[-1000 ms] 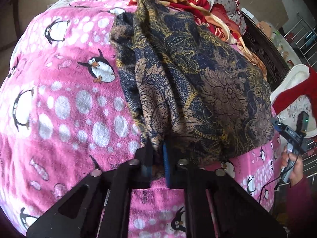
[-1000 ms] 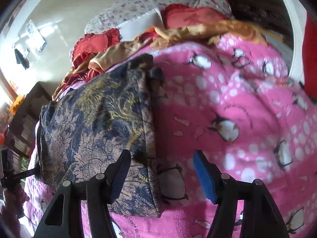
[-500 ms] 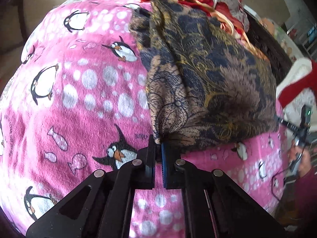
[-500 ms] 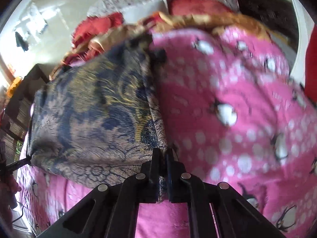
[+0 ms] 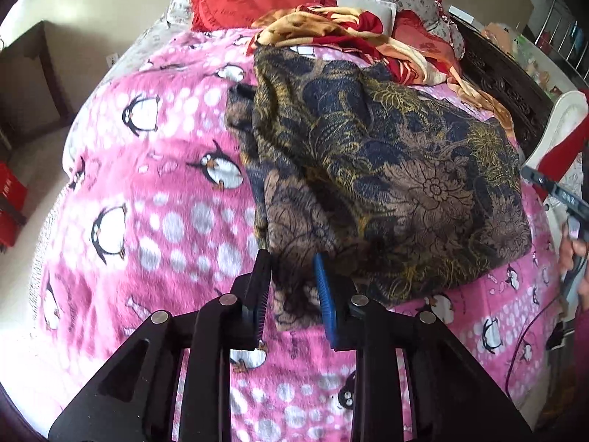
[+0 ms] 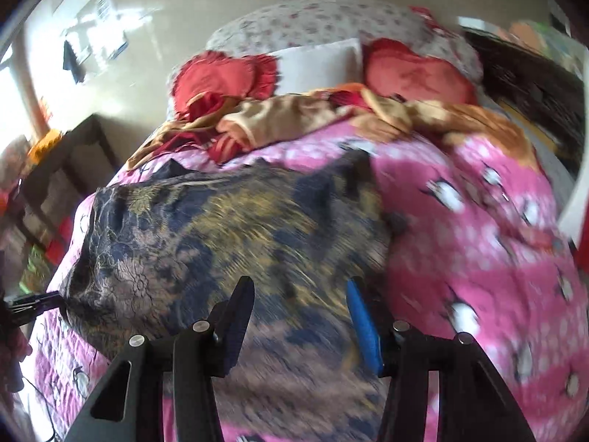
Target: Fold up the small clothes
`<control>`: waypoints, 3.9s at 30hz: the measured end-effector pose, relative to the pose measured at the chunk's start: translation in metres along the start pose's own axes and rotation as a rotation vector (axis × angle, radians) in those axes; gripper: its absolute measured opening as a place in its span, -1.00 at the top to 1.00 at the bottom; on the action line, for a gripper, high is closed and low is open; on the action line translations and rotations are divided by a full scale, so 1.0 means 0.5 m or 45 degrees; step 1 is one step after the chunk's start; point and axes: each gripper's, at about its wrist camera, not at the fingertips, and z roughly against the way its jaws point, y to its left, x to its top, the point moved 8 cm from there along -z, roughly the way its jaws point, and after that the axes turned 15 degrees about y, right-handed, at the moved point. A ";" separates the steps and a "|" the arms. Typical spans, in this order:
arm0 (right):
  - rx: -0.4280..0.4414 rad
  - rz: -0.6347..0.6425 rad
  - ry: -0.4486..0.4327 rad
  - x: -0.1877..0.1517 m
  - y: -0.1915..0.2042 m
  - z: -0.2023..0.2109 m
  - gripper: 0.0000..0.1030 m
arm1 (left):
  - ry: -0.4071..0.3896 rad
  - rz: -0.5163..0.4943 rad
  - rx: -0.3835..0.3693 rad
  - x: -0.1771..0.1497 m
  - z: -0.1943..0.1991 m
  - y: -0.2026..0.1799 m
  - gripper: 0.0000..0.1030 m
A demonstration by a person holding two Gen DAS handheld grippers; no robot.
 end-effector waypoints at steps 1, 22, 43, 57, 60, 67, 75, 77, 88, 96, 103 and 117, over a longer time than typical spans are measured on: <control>-0.006 0.016 -0.004 0.011 0.012 -0.007 0.03 | -0.003 0.006 0.007 0.002 0.003 0.001 0.53; -0.105 -0.089 0.052 0.171 -0.058 -0.153 -0.12 | 0.025 0.084 0.061 0.023 -0.090 0.047 0.16; 0.281 0.523 0.116 0.197 0.606 -0.227 0.06 | -0.037 0.242 -0.127 -0.036 -0.072 0.091 0.10; 0.278 0.495 0.202 0.243 0.691 -0.277 0.00 | -0.095 0.252 -0.243 -0.047 -0.067 0.097 -0.06; 0.092 0.733 0.201 0.217 0.754 -0.292 0.00 | -0.105 0.243 -0.234 -0.052 -0.064 0.095 -0.07; -0.092 0.900 0.235 0.226 0.752 -0.353 0.87 | -0.128 0.208 -0.246 -0.062 -0.067 0.087 -0.17; 0.100 0.593 0.239 0.265 0.725 -0.306 0.49 | -0.147 0.183 -0.251 -0.062 -0.062 0.082 -0.27; 0.117 0.578 0.311 0.252 0.726 -0.305 -0.56 | -0.150 0.195 -0.269 -0.062 -0.061 0.082 -0.29; -0.279 0.838 0.290 0.177 0.762 -0.379 0.07 | -0.138 0.207 -0.274 -0.059 -0.057 0.071 -0.54; 0.107 0.637 0.311 0.216 0.676 -0.296 0.73 | -0.113 0.207 -0.183 -0.002 -0.076 0.029 -0.66; 0.236 0.578 0.257 0.215 0.651 -0.222 0.74 | -0.105 0.191 -0.328 0.009 -0.035 -0.018 0.75; 0.319 0.384 0.111 0.251 0.447 -0.037 0.75 | -0.177 -0.146 -0.409 0.073 0.084 -0.271 0.82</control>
